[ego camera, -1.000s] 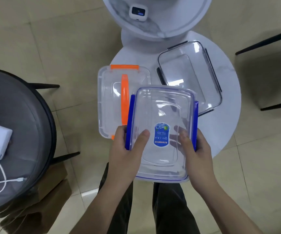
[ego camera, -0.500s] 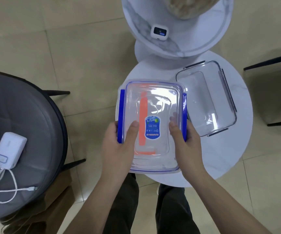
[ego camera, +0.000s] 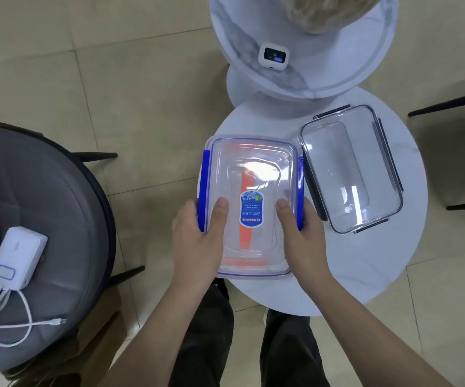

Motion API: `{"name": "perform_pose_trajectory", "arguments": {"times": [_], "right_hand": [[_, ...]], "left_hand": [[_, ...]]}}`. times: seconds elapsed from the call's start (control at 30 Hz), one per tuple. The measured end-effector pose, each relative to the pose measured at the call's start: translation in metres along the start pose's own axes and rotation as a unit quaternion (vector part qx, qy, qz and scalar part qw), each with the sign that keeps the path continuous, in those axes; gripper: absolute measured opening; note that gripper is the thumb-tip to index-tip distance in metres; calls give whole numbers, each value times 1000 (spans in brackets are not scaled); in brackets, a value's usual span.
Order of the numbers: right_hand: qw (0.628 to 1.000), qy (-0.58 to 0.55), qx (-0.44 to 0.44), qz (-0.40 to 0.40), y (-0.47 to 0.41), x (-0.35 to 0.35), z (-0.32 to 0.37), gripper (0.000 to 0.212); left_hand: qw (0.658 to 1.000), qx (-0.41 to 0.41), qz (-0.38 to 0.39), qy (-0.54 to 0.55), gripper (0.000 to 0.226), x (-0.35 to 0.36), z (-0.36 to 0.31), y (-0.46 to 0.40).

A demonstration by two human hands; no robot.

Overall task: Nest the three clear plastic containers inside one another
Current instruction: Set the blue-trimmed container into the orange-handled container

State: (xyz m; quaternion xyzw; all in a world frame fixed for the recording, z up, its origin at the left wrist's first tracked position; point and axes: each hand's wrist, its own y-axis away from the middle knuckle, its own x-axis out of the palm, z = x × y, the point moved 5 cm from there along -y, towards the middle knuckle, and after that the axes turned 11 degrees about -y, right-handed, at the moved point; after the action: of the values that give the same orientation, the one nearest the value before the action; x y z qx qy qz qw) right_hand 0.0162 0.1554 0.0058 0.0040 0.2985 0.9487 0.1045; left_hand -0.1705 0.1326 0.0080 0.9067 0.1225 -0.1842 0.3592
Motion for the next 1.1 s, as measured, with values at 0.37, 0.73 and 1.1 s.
{"name": "perform_pose_trajectory", "arguments": {"times": [0.37,0.73,1.1], "right_hand": [[1000,-11,-17,9,-4,0,-8,27],[996,-67,55,28,-12,-5,-15,29],[998,32,13,-49,-18,-3,-15,47]], "left_hand": [[999,-13,30,31,63,6,7,-6],[987,-56,88,122,34,11,9,-19],[996,-87,0,32,41,11,-1,-23]]}}
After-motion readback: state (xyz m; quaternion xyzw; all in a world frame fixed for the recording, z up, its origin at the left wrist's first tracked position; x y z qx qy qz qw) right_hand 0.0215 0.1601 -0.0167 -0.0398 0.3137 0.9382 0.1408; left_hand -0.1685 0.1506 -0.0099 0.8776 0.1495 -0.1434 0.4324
